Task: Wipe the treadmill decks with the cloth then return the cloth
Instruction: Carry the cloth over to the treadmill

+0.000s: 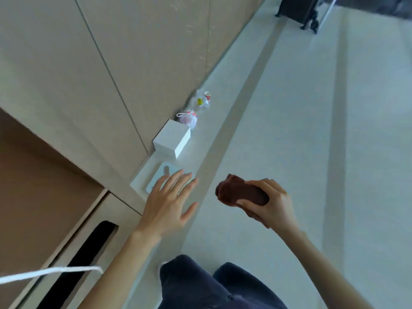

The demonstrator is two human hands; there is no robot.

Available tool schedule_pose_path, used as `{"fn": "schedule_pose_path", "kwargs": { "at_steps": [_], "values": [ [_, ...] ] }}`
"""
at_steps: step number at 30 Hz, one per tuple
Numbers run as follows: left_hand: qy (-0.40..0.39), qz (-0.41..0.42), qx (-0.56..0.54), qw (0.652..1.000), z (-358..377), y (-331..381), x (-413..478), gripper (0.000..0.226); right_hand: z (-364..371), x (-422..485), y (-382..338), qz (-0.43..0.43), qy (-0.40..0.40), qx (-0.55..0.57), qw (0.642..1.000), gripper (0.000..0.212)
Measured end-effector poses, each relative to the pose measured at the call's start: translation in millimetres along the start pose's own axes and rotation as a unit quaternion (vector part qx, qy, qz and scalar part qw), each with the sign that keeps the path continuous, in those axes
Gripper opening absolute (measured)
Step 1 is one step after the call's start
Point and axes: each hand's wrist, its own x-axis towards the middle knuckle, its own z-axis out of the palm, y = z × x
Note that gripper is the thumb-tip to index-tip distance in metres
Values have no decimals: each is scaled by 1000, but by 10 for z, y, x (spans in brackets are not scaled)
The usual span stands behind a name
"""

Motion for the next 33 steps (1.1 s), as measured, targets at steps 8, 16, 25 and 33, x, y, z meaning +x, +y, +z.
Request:
{"fn": "schedule_pose_path", "kwargs": {
  "at_steps": [8,16,25,33],
  "values": [
    [-32,100,-7,994,581,1307,967,53,-1122,-680,974,153,131,-42,979,35],
    [-147,237,1,960,1124,2486,1426,56,-1650,-1546,1591,276,210,-90,934,38],
    [-124,342,-51,930,1366,3233,2374,51,-2150,-1508,2011,329,258,-152,896,38],
    [-135,397,-35,907,1635,3369,3585,51,-2384,-770,2394,374,316,-164,857,38]
  ]
}}
